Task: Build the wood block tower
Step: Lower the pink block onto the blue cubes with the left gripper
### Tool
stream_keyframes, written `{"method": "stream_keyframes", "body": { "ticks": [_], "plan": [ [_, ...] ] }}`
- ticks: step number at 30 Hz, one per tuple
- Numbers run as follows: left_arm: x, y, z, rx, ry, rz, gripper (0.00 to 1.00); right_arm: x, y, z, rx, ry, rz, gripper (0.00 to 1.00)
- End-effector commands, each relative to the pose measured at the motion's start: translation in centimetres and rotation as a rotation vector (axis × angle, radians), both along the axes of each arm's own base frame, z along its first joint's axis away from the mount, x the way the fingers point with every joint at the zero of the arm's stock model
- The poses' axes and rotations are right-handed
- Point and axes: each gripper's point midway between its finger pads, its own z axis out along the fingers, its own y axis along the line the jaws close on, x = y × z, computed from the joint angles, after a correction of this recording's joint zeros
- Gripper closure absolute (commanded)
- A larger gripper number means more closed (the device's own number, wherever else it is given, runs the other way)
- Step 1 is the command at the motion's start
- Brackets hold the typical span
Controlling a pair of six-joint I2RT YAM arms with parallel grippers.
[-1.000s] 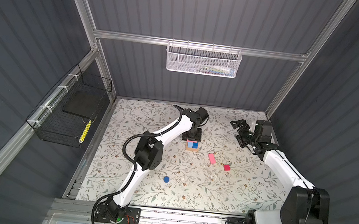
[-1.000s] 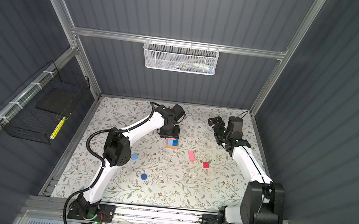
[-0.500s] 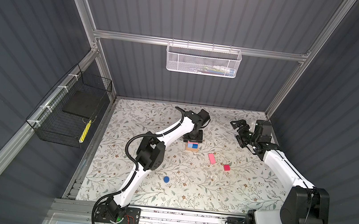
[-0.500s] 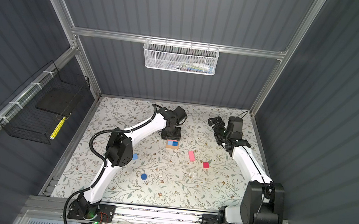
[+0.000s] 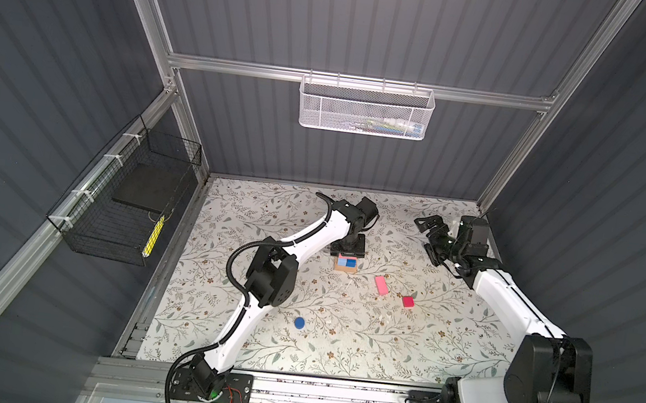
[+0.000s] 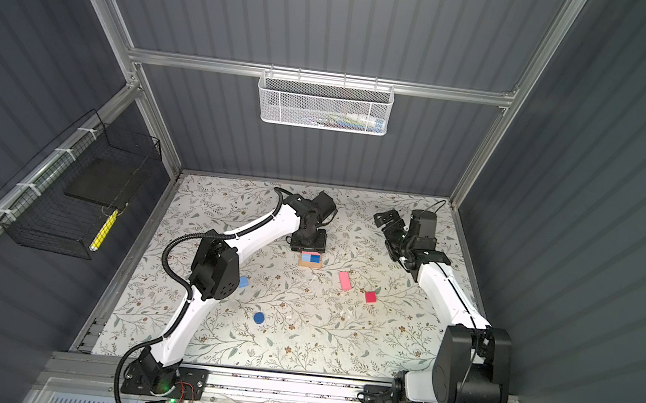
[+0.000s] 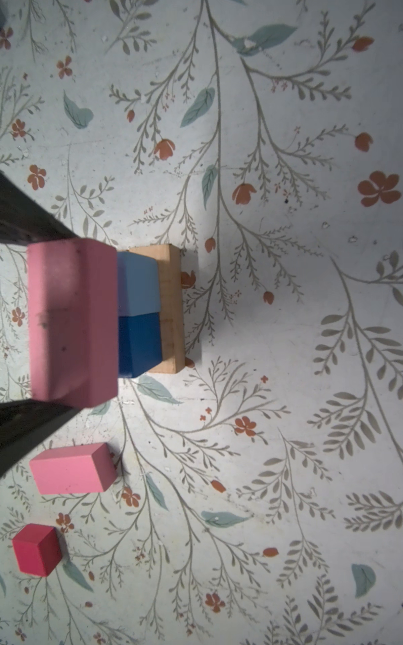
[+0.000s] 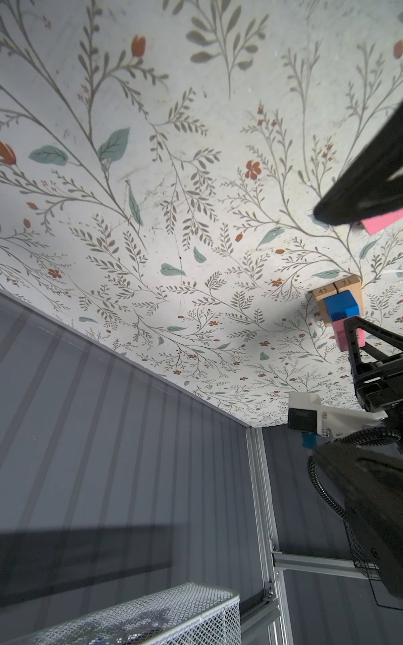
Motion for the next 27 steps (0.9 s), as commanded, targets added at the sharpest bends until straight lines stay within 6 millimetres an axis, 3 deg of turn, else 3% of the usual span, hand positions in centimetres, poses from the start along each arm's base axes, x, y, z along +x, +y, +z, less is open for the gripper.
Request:
{"method": "stream_keyframes", "body": {
  "ticks": [1,27],
  "plan": [
    [-0.3,0.0,-1.2,0.024,0.019,0.007,0.48,0.01,0.17,-0.59,-0.01,0.004,0.016,0.01],
    [-0.27,0.16,-1.57,0.036,0.022,0.015,0.32,-0.13,0.82,-0.53,0.014,0.005,0.049,0.01]
  ]
}}
